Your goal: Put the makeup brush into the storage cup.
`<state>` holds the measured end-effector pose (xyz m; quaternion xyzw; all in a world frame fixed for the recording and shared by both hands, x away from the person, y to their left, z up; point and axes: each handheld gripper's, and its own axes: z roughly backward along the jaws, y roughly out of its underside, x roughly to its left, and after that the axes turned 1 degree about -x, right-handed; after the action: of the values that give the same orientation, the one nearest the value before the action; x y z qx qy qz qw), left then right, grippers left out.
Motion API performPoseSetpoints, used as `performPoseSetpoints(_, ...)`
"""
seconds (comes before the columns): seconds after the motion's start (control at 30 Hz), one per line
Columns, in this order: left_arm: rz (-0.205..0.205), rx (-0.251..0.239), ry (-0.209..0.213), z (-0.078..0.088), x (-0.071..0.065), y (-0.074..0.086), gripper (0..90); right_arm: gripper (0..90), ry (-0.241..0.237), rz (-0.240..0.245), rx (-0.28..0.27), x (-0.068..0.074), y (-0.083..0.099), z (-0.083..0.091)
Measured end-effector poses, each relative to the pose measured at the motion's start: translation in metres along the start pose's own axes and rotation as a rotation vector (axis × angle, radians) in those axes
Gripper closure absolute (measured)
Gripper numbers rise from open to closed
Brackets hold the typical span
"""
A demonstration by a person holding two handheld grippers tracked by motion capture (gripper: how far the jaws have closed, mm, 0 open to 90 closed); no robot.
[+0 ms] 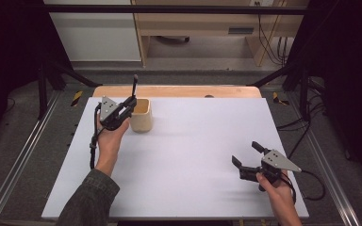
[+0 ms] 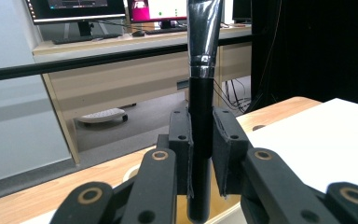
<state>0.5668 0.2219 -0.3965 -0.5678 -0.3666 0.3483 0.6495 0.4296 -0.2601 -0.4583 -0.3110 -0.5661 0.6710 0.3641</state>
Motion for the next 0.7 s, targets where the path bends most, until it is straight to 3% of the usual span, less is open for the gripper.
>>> performPoseSetpoints(0.7, 0.03, -0.001, -0.025, -0.013, 0.003, 0.011, 78.9, 6.2, -0.004, -0.012, 0.005, 0.001, 0.001, -0.001)
